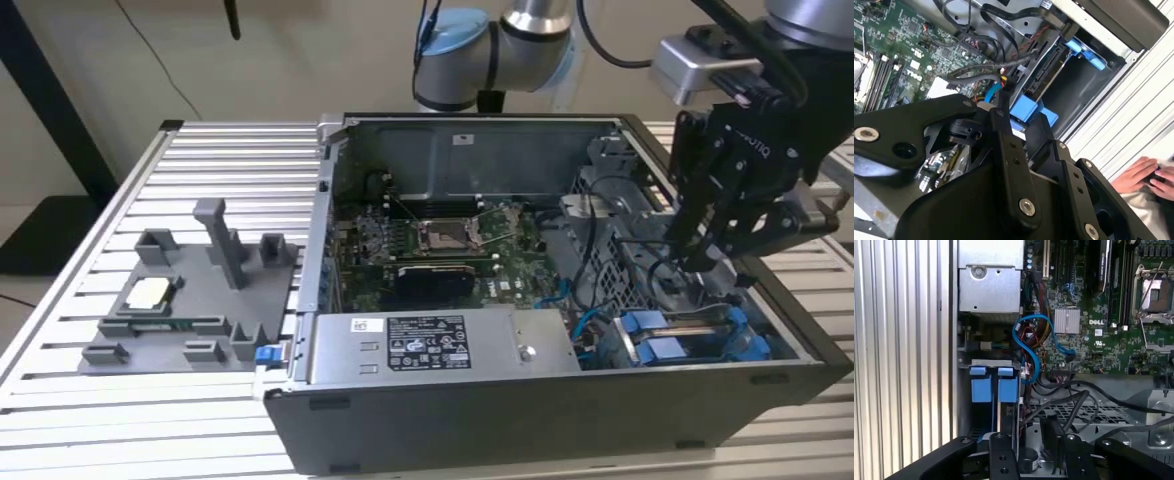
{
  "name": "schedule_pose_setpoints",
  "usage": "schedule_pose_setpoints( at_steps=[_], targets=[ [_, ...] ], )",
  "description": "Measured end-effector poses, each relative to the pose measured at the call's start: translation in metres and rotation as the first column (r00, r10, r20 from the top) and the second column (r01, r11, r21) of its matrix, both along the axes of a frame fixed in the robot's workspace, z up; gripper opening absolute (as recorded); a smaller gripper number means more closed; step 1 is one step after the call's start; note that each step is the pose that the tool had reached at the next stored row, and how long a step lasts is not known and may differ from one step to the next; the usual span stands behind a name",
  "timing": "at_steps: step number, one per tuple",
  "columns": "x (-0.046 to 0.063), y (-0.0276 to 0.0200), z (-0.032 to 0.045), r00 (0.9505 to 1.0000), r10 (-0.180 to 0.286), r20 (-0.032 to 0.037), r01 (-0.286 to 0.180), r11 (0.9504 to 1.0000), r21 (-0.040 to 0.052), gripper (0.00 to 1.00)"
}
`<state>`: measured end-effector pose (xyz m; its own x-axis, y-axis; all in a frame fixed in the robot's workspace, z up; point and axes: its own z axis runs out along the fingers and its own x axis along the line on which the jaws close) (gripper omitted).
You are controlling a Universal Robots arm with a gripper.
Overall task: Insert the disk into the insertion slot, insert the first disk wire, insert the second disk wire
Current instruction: 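Insert the first disk wire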
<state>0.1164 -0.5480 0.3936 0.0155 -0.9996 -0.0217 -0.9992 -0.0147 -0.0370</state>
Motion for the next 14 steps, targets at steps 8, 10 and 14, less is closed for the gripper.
schedule_pose_setpoints(
  at_steps=[8,10,14],
  targets=[
    [-0.0021,0.0085,-0.0041,0.999,0.017,0.0414,-0.017,0.9998,0.0079,0.41],
    [-0.0025,0.0095,-0.0062,0.9985,0.02,0.05,-0.021,0.9998,0.0085,0.41],
    [-0.0042,0.0102,-0.0085,0.998,0.024,0.0594,-0.024,0.9997,0.0097,0.39]
  ],
)
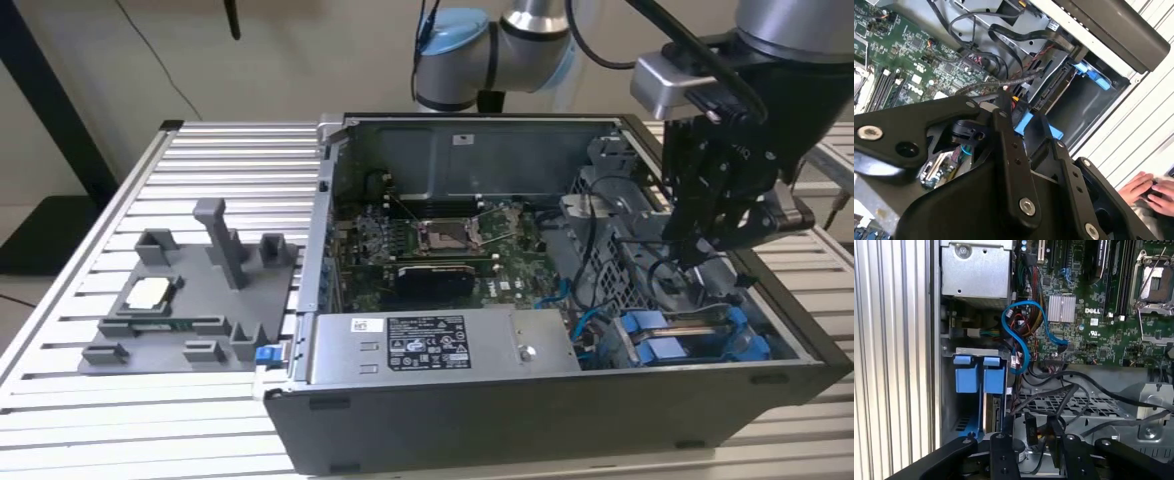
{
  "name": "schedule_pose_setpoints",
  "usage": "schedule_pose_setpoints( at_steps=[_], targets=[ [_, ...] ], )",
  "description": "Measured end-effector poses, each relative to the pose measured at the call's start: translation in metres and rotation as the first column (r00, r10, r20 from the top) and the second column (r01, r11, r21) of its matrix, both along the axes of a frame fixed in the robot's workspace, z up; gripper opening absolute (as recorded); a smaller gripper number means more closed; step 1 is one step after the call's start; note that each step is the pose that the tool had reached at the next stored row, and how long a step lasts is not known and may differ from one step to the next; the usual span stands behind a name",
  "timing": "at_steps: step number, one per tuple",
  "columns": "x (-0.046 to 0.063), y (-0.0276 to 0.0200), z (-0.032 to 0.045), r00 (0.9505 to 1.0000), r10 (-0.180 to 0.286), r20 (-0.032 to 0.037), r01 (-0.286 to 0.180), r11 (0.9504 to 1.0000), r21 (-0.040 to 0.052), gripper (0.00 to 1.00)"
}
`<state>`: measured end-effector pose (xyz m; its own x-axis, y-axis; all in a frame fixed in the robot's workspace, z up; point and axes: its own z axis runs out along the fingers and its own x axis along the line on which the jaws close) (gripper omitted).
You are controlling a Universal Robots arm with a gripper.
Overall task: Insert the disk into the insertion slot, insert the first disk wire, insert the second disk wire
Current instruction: 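Insert the first disk wire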
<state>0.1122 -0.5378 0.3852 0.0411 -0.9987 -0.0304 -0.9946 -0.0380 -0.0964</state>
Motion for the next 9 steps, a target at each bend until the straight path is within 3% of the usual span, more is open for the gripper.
schedule_pose_setpoints(
  at_steps=[1,9],
  targets=[
    [-0.0004,0.0001,0.0,1.0,0.0,0.0005,0.0,1.0,-0.0002,0.31],
    [-0.0021,0.0005,-0.0008,1.0,0.003,0.0078,-0.003,1.0,0.0014,0.29]
  ],
)
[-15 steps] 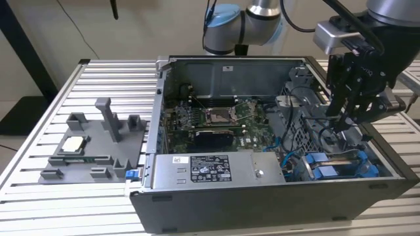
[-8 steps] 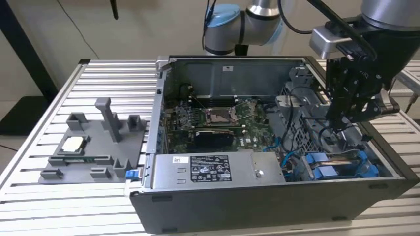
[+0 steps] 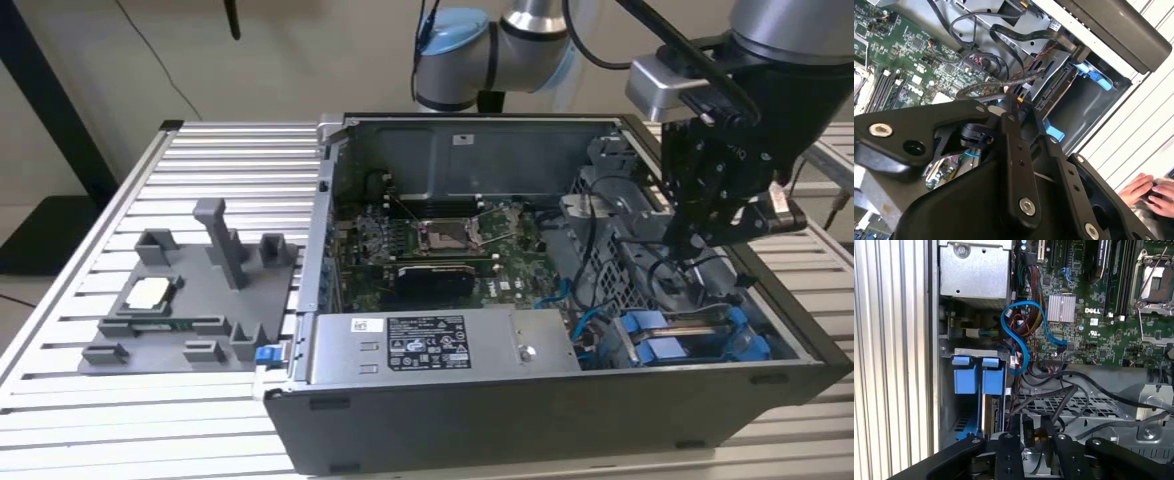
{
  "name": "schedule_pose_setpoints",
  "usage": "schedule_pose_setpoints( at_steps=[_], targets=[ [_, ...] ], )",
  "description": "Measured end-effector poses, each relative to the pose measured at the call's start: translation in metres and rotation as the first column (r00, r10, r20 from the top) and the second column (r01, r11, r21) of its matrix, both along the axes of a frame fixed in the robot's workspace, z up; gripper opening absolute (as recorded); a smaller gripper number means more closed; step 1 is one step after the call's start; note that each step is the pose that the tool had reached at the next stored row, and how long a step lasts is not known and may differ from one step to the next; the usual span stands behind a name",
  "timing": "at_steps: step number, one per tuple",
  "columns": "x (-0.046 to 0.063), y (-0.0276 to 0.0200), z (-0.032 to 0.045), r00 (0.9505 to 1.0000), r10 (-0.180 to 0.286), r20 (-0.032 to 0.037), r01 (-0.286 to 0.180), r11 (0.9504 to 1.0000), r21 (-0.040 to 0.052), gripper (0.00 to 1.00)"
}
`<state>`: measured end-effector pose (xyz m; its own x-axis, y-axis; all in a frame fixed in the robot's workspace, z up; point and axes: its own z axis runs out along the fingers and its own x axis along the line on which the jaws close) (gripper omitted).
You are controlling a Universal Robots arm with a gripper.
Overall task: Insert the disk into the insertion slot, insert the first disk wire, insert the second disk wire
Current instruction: 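Insert the first disk wire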
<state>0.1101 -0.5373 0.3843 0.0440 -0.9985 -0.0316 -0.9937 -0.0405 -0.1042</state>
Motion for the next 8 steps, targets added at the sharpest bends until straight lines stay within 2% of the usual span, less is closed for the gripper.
schedule_pose_setpoints(
  at_steps=[1,3,8],
  targets=[
    [-0.0001,0.0,0.0,1.0,0.0,0.0001,0.0,1.0,0.0001,0.23],
    [-0.0001,0.0,-0.0001,1.0,0.0,0.0001,0.0,1.0,0.0001,0.19],
    [-0.0001,0.0,-0.0001,1.0,0.0,0.0001,0.0,1.0,0.0001,0.19]
  ],
)
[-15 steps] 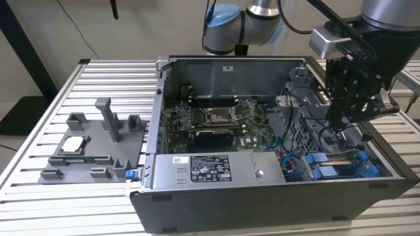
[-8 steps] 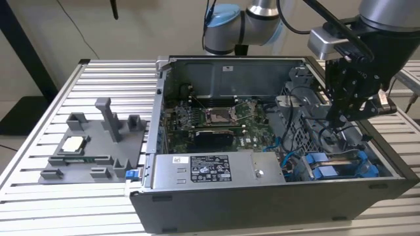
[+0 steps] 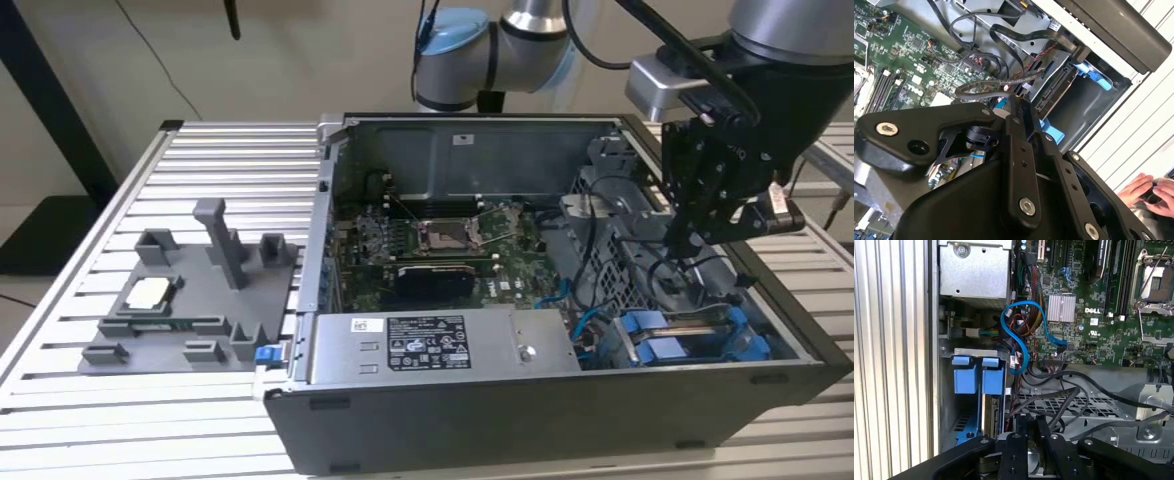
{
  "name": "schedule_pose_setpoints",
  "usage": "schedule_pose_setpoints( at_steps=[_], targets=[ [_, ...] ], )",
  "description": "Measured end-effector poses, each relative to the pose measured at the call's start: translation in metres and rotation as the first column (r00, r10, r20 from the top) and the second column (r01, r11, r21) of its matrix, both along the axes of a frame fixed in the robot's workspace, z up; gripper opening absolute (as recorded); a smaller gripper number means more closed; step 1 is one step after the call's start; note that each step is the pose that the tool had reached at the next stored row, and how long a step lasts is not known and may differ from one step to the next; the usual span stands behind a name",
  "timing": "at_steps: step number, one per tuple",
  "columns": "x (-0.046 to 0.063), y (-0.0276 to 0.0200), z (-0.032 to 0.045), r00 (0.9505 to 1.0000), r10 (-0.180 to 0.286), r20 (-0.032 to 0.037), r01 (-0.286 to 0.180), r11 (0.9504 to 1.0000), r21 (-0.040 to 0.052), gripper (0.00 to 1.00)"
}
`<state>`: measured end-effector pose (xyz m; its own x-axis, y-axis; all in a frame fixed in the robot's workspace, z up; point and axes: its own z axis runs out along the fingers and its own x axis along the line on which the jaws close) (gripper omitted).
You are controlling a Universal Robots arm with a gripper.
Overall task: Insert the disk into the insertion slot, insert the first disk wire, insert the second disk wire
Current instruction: 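Insert the first disk wire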
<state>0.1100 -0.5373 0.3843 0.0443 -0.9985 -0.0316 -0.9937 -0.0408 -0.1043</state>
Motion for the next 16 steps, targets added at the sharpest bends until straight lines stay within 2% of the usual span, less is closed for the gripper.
schedule_pose_setpoints(
  at_steps=[8,16],
  targets=[
    [0.0028,-0.0003,-0.0008,1.0,0.0,0.0,0.0,1.0,-0.0004,0.19],
    [0.0096,-0.0028,-0.0025,1.0,0.0,-0.003,0.0,1.0,-0.0062,0.19]
  ],
)
